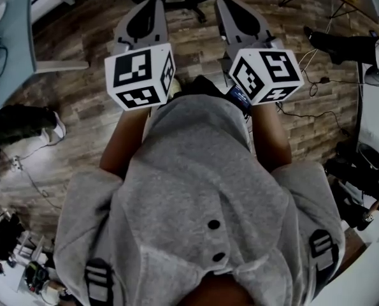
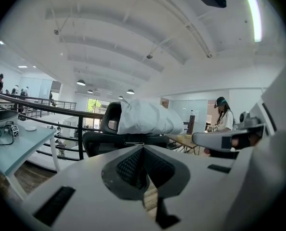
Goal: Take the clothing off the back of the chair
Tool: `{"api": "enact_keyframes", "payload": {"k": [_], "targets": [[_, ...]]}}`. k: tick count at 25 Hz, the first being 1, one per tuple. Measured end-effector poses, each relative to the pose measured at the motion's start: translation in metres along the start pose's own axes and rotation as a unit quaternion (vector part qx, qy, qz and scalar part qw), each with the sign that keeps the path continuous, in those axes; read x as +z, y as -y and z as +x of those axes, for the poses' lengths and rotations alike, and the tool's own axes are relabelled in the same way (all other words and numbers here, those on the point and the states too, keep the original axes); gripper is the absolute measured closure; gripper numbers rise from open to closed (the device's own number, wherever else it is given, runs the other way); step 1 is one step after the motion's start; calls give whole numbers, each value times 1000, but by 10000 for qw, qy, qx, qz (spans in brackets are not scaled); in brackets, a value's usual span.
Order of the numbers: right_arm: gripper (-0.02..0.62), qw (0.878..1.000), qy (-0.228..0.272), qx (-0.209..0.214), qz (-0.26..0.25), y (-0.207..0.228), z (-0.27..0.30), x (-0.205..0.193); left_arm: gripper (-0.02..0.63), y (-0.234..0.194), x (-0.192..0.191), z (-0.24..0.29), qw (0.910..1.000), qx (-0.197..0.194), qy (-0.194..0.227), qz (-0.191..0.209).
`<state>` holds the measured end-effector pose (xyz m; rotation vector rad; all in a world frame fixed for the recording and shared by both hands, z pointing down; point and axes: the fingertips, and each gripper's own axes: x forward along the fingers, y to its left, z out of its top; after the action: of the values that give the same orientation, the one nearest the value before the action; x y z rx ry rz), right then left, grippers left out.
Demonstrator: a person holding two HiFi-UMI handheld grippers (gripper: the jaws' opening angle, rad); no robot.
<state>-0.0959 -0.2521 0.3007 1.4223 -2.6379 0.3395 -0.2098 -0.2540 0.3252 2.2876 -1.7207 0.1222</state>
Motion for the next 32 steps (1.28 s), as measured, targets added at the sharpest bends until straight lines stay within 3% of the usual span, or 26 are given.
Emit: {"api": "enact_keyframes", "payload": {"k": [15, 28, 32], "targets": [[583, 9997, -6, 239, 54, 34, -2, 12, 597, 24, 17, 24, 9999, 149, 53, 15], [583, 9982, 103, 550, 203, 94, -3, 29, 593, 54, 37, 66, 9988, 445, 97, 151], [583, 9977, 154, 605, 244, 117, -3, 35, 457, 73, 53, 80, 9991, 353, 143, 199]]}}
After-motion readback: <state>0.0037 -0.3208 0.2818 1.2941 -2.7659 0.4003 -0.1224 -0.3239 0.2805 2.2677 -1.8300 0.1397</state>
